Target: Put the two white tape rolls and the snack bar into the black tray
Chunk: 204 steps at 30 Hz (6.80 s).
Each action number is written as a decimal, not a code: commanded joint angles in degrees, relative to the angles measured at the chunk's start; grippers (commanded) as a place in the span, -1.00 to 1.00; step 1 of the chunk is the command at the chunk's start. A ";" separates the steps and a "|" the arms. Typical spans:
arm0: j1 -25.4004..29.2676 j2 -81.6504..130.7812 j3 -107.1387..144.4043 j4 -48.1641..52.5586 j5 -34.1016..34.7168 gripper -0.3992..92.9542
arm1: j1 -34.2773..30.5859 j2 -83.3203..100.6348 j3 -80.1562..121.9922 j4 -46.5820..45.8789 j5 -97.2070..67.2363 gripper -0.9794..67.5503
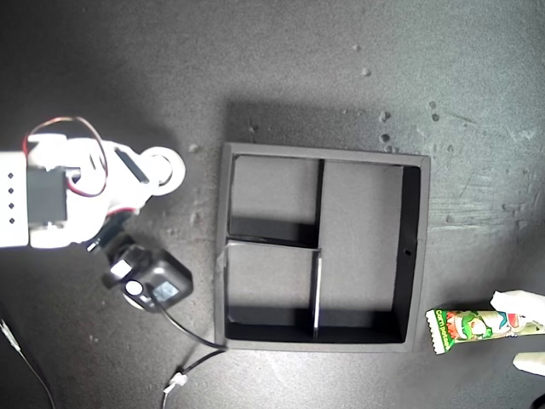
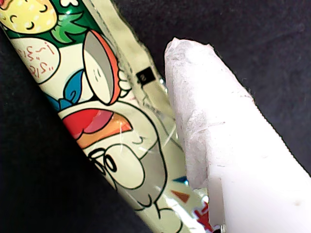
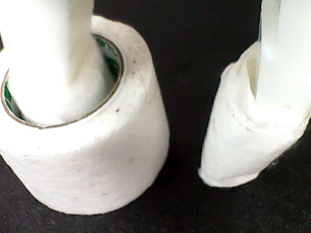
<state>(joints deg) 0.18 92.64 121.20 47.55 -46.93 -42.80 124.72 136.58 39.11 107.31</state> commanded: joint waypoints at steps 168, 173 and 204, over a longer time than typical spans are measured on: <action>22.76 12.57 -28.21 30.85 -31.29 -0.99 | 35.86 -43.24 -105.47 64.07 -54.14 -0.85; 16.61 10.20 -48.25 42.54 -21.53 -0.99 | 35.16 -35.86 -93.52 64.07 -42.54 -0.89; 2.02 -68.91 -128.41 57.57 -3.52 -0.99 | 32.78 67.15 37.79 20.65 -20.74 -0.99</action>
<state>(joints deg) 2.99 25.14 -2.90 104.15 -49.04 -9.76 188.70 169.54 61.79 85.69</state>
